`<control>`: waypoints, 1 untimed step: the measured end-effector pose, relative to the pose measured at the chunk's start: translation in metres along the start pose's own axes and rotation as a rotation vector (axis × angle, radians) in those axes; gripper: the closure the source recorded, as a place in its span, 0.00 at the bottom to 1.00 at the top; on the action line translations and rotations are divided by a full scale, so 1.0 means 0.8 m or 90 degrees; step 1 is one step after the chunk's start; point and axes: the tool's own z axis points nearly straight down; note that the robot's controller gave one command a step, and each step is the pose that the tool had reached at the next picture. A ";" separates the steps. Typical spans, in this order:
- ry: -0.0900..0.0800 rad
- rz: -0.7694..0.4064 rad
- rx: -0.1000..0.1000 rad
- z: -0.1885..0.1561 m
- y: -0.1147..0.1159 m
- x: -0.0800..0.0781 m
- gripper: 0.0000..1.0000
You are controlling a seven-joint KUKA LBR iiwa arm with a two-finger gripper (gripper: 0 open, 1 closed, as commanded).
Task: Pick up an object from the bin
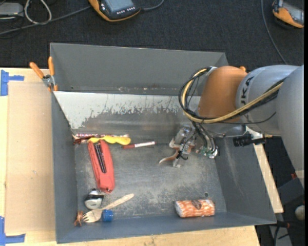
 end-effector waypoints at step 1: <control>0.000 0.000 0.000 0.000 0.000 0.000 1.00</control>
Offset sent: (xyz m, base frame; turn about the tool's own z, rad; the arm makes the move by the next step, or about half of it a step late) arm 0.0000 0.0000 0.0000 0.0000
